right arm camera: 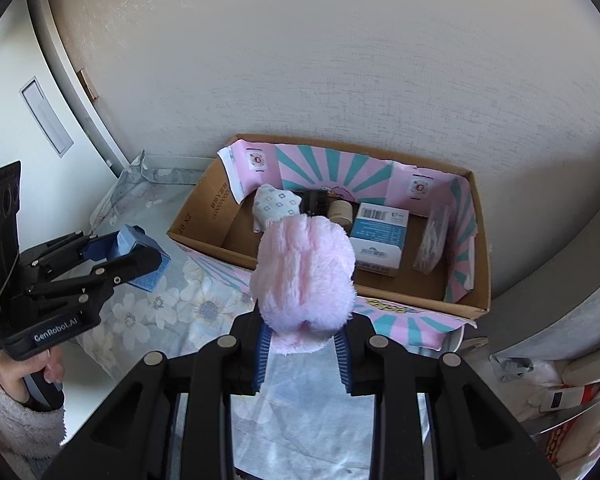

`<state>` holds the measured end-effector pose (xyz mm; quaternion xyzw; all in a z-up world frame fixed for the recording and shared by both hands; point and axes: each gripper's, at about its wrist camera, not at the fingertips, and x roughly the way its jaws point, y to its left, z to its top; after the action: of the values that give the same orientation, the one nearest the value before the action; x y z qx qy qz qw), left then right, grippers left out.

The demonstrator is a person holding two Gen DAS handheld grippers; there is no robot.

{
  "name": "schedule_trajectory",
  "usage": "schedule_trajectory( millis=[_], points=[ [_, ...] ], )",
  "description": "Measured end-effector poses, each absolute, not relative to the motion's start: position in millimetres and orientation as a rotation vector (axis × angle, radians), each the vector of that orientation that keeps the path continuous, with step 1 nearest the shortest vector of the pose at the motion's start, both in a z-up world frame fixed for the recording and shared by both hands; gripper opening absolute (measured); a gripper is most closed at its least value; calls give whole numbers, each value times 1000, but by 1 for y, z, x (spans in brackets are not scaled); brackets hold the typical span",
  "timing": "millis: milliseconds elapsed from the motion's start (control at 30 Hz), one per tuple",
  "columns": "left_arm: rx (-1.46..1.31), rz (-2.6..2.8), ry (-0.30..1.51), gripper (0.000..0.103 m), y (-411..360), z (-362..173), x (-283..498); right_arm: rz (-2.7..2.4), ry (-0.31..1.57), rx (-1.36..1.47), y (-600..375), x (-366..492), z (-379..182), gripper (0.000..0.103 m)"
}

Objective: Organize objects
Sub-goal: 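Lift and carry the pink sock and blue box over the cardboard box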

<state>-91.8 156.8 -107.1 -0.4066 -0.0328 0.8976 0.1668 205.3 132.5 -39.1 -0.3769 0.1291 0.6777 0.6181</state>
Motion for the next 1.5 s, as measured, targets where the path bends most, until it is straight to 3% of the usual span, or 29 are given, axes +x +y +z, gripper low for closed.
schedule_trajectory(
  millis=[800,1500],
  points=[
    [-1155,2561,-108,35,174,-69,-196,1524,284,-831,203,220,7,26],
    [-1412,2460,-44,35,180,-135,-271,1455,476,-909,290,236,-22,26]
  ],
)
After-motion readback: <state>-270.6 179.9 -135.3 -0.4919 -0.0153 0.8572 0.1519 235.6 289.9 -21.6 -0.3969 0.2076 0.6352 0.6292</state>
